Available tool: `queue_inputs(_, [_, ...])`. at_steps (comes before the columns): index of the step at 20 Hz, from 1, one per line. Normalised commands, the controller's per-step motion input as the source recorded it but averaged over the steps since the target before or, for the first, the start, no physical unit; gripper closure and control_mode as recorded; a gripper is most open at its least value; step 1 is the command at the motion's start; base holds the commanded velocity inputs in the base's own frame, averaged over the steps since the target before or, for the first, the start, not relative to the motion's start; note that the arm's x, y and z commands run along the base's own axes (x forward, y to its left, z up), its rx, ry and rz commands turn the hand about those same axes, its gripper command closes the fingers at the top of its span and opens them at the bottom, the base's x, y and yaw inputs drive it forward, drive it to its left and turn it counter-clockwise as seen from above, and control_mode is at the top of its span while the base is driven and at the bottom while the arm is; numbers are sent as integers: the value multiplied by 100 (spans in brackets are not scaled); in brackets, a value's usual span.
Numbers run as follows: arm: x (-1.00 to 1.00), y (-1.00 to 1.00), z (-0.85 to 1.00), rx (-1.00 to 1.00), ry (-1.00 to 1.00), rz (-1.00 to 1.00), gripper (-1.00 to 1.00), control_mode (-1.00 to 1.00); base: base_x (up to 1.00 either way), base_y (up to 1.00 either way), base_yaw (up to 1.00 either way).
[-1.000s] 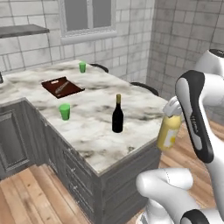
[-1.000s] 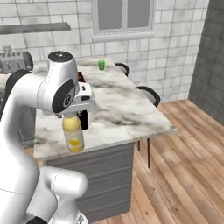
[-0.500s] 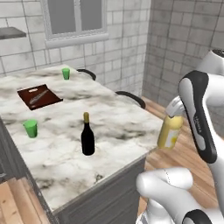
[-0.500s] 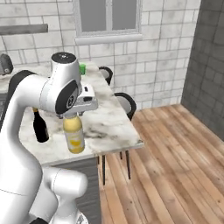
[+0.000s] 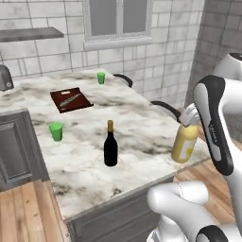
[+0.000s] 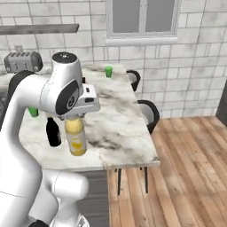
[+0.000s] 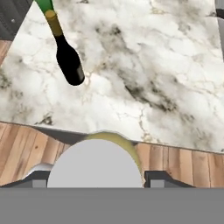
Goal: Place the drinks on the dining counter in a tight cluster.
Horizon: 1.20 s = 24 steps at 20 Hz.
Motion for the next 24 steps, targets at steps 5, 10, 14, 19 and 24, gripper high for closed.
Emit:
queue_inputs(5, [0,0,0,0,0,0,100,100,3,-11,63])
queue_inputs(10, [0,0,0,0,0,0,100,100,26,-53,48])
queue_inputs(14, [0,0,0,0,0,0,100,100,0,-25,6])
queue_inputs(19, [0,0,0,0,0,0,100,100,0,0,0])
queue_inputs(24, [0,0,0,0,0,0,100,100,2,-14,6])
